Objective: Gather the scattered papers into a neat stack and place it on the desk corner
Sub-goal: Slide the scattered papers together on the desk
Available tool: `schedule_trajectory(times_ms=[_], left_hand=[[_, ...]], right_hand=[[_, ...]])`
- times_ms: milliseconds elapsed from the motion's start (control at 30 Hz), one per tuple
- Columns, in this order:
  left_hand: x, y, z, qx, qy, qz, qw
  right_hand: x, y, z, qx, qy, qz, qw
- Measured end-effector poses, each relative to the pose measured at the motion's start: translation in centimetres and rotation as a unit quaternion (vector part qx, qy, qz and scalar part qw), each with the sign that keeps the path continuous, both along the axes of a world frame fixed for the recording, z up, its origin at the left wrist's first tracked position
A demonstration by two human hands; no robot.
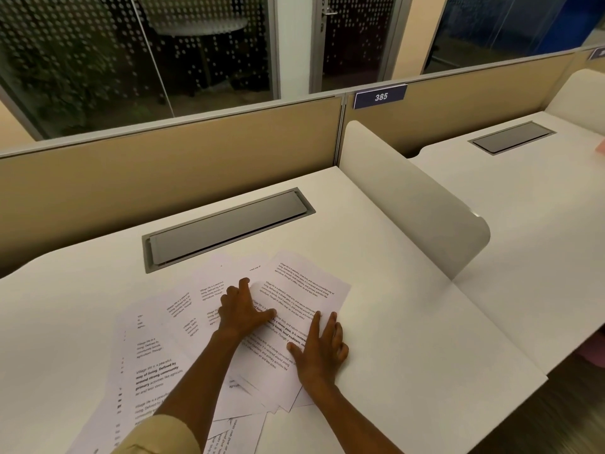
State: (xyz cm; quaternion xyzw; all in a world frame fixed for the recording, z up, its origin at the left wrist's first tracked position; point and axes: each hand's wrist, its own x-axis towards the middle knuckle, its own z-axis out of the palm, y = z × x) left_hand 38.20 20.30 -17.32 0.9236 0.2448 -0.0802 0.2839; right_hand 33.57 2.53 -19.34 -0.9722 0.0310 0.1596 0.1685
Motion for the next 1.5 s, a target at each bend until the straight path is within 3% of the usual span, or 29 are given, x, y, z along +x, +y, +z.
schedule_trajectory(times_ms=[267, 467, 633, 833, 1000, 1300, 1500], left_hand=[[0.5, 0.2, 0.3, -0.018, 0.023, 0.009, 1.0], [-0.8, -0.6, 0.4, 0.012, -0.01, -0.001, 1.0], [-1.2, -1.0, 0.6, -0.055, -0.049, 0.031, 0.997], [-1.3, -1.7, 1.2, -0.074, -0.049, 0.036, 0.995], [-1.8, -2.1, 1.9, -0.083, -0.072, 0.014, 0.994], [-3.1, -3.4, 1.6, -0.073, -0.027, -0.035, 0.996], [-4.0, -2.5, 1.2, -0.004, 0.002, -0.1, 0.995]], right_hand=[[0.0, 0.1, -0.3, 0.001, -0.003, -0.003, 1.0], [0.0, 0.1, -0.4, 0.004, -0.007, -0.007, 1.0], [0.0, 0.1, -0.5, 0.006, -0.011, -0.007, 1.0], [0.0, 0.0, -0.7, 0.005, -0.011, -0.006, 1.0], [-0.1, 0.0, -0.6, 0.008, -0.014, -0.006, 1.0], [0.0, -0.3, -0.1, 0.034, -0.025, 0.018, 0.999], [1.8, -2.2, 1.2, 0.108, -0.076, 0.008, 0.991]])
